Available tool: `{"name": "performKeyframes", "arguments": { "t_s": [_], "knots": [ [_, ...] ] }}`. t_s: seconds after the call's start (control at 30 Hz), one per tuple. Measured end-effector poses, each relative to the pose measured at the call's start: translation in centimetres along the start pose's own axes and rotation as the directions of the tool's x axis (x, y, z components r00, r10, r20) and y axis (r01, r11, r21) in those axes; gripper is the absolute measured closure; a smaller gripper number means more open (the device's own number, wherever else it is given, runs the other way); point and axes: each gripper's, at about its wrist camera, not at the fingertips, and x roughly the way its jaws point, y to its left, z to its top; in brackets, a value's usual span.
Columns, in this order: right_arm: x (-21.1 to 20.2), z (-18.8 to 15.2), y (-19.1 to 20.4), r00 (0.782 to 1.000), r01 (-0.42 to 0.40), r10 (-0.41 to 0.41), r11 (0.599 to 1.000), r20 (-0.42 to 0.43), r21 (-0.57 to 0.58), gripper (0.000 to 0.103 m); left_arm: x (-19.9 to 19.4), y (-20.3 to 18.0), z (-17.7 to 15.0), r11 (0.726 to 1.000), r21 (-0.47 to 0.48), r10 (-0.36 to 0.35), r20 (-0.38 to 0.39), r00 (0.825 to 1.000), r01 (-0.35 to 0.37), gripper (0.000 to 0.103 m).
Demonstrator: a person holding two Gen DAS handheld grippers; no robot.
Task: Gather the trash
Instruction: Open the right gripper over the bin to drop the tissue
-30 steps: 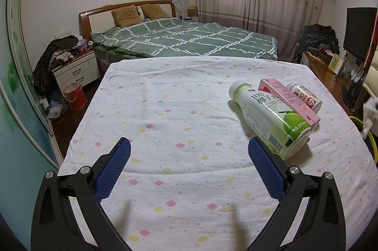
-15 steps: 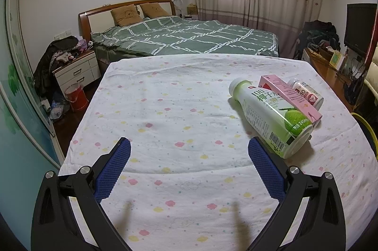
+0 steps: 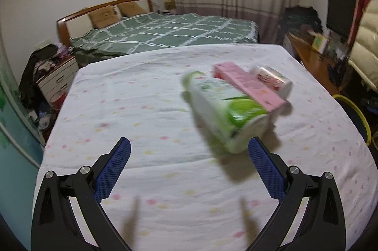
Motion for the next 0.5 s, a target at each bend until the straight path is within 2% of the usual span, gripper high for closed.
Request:
{"name": "performKeyframes", "arguments": {
  "t_s": [0.13, 0.27, 0.5],
  "knots": [
    [0.0, -0.2, 0.1, 1.0, -0.028, 0.028, 1.0, -0.001, 0.004, 0.053, 1.0, -2.3, 0.9, 0.999, 0.023, -0.025, -0.024, 0.999, 0.026, 0.005],
    [0.0, -0.4, -0.2, 0.999, -0.047, 0.047, 0.999, -0.003, 0.011, 0.053, 2.3, -3.2, 1.6, 1.0, 0.019, -0.021, -0.044, 0.999, 0.022, 0.005],
    [0.1, -0.6, -0.8, 0.998, -0.055, 0.055, 0.998, -0.009, 0.022, 0.053, 3.5, -1.6, 2.2, 0.999, -0.039, 0.008, -0.068, 0.998, -0.011, 0.005]
  ]
}}
